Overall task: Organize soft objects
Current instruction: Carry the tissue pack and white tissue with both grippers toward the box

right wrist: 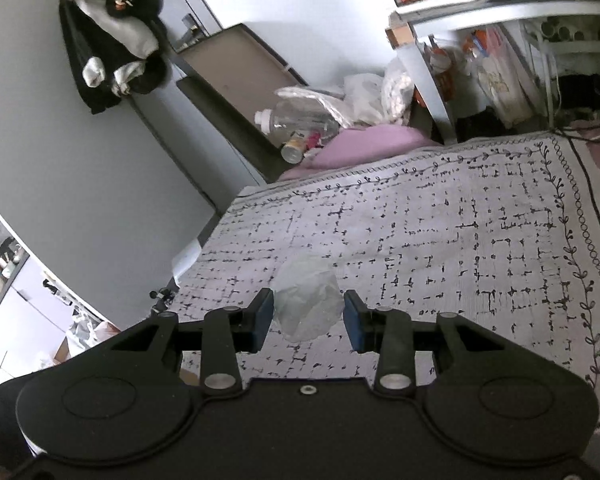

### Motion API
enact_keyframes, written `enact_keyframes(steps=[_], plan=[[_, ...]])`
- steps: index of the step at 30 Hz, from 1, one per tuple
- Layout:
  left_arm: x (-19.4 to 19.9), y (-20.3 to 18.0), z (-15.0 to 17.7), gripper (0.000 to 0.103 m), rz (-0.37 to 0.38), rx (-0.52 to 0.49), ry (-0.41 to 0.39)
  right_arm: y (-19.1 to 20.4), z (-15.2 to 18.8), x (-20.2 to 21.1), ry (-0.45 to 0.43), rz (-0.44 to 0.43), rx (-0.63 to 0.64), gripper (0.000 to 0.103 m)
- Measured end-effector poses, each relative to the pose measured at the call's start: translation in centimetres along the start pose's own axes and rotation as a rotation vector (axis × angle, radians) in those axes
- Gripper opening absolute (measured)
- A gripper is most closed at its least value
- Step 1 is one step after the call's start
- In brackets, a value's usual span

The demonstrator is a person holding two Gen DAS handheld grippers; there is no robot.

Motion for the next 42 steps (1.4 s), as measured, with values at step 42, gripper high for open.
enact_keyframes(steps=[42], plan=[[7.0, 9.5, 0.7, 0.071, -0.076, 0.087, -0.093, 10.7, 2.5, 4.2, 0.021, -0.182, 0.209, 0.038]])
Point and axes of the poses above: each gripper's, at about its wrist camera, not at the fingertips, and x roughly against the way its jaws point, y to its left, z to its underside, the point moved 1 cm from there along -x, roughly the way its jaws point
